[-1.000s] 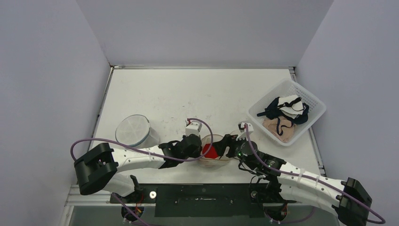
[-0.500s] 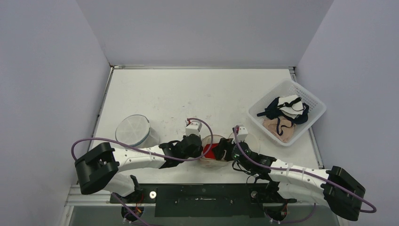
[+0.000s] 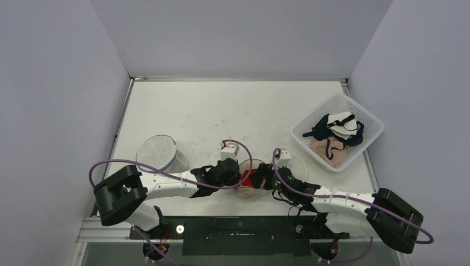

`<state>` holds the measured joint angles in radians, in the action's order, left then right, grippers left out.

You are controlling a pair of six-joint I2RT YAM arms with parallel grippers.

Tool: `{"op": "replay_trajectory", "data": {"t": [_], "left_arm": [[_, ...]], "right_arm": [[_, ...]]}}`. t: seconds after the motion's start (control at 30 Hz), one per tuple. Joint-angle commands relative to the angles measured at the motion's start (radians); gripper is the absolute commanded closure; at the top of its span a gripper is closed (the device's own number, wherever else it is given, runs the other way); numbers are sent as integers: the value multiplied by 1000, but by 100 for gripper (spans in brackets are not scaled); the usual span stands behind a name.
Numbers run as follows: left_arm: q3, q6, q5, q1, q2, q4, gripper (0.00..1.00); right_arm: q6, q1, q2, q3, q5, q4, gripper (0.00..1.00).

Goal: Unzip the laundry bag and remove the bra
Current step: Pick up the bra from the laundry bag.

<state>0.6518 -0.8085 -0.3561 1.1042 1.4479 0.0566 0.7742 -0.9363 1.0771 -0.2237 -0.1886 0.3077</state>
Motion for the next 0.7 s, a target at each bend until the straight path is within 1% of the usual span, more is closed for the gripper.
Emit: {"op": "replay_trajectory", "data": {"t": [0.0,0.07,0.2,0.37,0.47,0.57,0.67], "left_arm": [[11,-14,24,-1,27,52,100],[12,-18,30,-2,36,54,100],[18,-19,35,-1,42,54,100],[16,-21,37,-1,33,47,100],[17,-20,36,-3,18,32,100],[20,-19,25,-6,-11,9,100],[23,-17,30,-28,-49,-7,100]], "right_arm": [[7,5,8,22,51,146,28],[7,4,12,21,55,156,36],[8,3,6,20,55,154,54],[12,2,-15,23,52,137,72],[-7,1,-46,11,50,97,81],[-80,-11,-90,-23,40,13,94],[-194,-13,-112,-61,77,-67,95]]}}
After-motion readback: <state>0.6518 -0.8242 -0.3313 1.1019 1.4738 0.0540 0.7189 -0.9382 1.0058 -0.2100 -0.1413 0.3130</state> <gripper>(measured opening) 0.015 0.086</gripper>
